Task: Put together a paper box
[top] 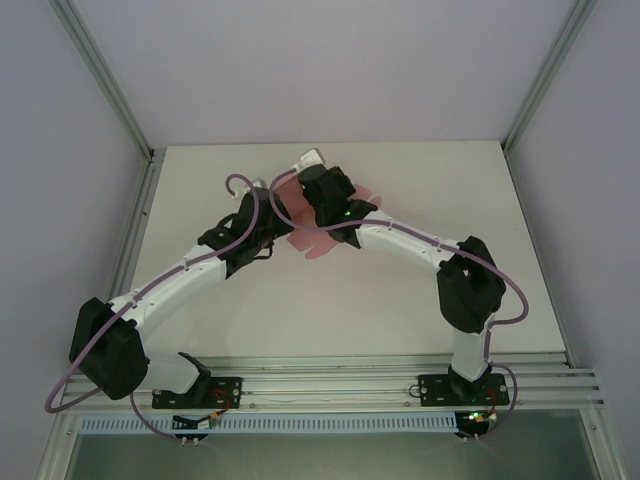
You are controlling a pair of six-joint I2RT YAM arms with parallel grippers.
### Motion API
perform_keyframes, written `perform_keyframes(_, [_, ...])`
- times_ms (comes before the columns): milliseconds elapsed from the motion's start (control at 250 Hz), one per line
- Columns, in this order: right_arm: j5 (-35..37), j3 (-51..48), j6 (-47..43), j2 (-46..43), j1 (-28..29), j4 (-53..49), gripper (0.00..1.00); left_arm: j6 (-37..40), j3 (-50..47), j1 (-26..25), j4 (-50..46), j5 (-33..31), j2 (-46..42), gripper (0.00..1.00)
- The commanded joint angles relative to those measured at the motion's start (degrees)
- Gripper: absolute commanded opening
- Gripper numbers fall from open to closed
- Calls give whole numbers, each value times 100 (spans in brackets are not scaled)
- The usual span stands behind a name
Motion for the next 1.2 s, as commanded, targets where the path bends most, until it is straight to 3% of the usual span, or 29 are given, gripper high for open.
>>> perform_keyframes(0, [178,-91,617,130,-529,-1259,4,179,170,-263,-31,420,-567,0])
perform_keyframes(152, [-1282,-541,1003,-468,-518,-966,17,350,104,-266,13,481,-610,0])
perform_keyframes(315, [-2931,-1016,1336,-1317,-530,-849,43,768,-151,-260,417,535,-615,0])
perform_keyframes(603, [-4551,-1541,1554,-2684,-531,-853,84,1580,-227,-265,601,549,-439,0])
perform_keyframes(667, [-4823,-1692,1521,-2952,-534,-740,100,1761,-251,-242,621,493,-427,0])
perform_keyframes(823, [-5042,-2011,1554,-3548,-555,-595,100,2560,-216,-182,573,398,-322,0])
perform_keyframes(966, [-4333,-2355,2034,-4200,-639,-653,100,2734,217,121,-152,47,-21,0])
perform_keyframes(1090, [-3628,-2804,2649,-4802,-918,-782,100,3257,314,441,-373,679,242,0])
perform_keyframes(1194, [-3530,-3298,3114,-5300,-1227,-824,100,3969,690,719,-736,1604,803,0])
